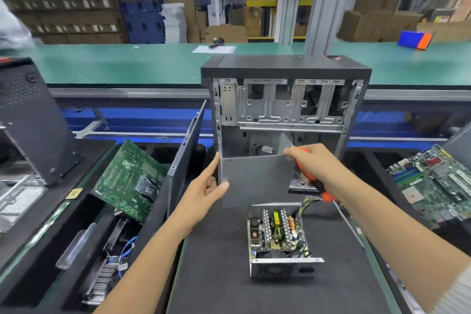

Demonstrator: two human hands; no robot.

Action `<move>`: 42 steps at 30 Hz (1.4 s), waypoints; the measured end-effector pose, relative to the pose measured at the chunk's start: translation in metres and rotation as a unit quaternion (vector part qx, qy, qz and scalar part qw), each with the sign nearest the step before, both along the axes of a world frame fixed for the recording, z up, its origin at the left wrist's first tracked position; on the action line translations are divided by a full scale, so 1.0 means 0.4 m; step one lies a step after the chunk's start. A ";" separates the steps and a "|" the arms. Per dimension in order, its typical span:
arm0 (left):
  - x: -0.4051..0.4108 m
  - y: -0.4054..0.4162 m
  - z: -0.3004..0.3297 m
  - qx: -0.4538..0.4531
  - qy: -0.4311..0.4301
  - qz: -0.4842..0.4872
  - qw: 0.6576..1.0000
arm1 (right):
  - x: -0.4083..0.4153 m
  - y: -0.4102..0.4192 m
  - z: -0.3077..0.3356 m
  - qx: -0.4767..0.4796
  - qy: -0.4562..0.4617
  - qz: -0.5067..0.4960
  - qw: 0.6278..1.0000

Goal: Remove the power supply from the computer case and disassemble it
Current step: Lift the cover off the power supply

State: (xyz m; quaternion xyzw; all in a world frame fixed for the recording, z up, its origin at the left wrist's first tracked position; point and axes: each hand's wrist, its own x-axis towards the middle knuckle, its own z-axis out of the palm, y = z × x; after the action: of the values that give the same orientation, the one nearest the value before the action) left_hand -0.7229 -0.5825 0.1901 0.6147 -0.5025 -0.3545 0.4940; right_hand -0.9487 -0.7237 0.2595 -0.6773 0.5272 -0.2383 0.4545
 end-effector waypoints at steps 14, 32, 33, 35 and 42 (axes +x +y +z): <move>0.021 -0.037 -0.049 0.144 -0.050 0.182 0.971 | 0.026 0.108 -0.130 -0.166 -0.017 0.065 0.984; -0.025 0.000 -0.167 0.005 -0.245 0.312 0.918 | -0.003 -0.089 -0.302 -0.283 0.526 0.316 0.737; -0.024 -0.004 -0.181 0.006 -0.246 0.312 0.917 | -0.016 -0.094 -0.296 -0.291 0.531 0.332 0.724; -0.015 -0.014 -0.214 0.016 -0.259 0.315 0.913 | -0.053 -0.106 -0.282 -0.279 0.528 0.363 0.715; -0.006 -0.045 -0.303 0.067 -0.299 0.241 0.921 | -0.116 -0.123 -0.266 -0.275 0.544 0.374 0.699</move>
State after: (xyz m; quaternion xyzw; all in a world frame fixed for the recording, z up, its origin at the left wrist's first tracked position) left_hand -0.7255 -0.6004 0.0690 0.8263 -0.4383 -0.0568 0.3491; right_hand -0.9951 -0.7729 0.1532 -0.9251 0.2968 0.2273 -0.0661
